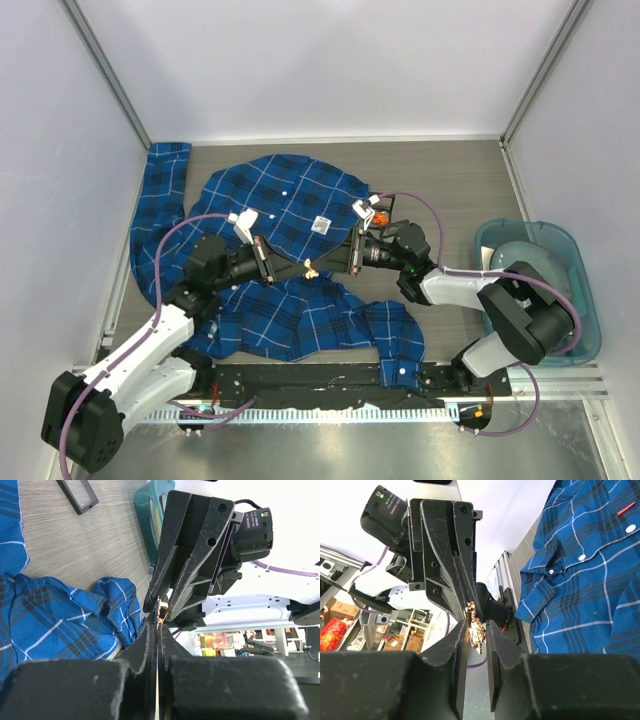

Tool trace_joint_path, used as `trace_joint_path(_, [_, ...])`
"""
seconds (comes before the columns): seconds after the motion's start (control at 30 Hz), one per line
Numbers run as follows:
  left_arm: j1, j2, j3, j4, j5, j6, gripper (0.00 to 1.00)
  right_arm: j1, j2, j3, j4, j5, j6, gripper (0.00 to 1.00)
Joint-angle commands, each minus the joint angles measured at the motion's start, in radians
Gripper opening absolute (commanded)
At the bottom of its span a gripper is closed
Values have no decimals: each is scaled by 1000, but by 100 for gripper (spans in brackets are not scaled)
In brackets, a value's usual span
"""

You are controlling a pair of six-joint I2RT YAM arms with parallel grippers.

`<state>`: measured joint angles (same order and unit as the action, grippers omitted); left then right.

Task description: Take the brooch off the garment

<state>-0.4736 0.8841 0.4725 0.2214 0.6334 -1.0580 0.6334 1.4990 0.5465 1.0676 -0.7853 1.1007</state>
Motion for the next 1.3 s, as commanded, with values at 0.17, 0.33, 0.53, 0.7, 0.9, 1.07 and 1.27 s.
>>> trace_joint_path(0.17, [-3,-7,14,55,25,-7,0,20,-52,26,-104,58,-94,22])
trace_joint_path(0.33, [-2,-11,15,49,23,-13,0,26,-104,21,-181,113,-145,21])
trace_joint_path(0.53, [-2,-16,20,30,11,-22,0,41,-181,21,-320,213,-245,21])
trace_joint_path(0.7, [-2,-14,20,30,8,-30,0,61,-217,29,-402,267,-291,21])
trace_joint_path(0.9, [-2,-17,18,22,3,-25,0,69,-233,20,-385,267,-288,24])
trace_joint_path(1.07, [-2,-19,14,10,-8,-23,0,69,-263,1,-376,267,-269,31])
trace_joint_path(1.27, [-2,-16,14,12,2,-19,0,66,-283,-2,-379,256,-254,37])
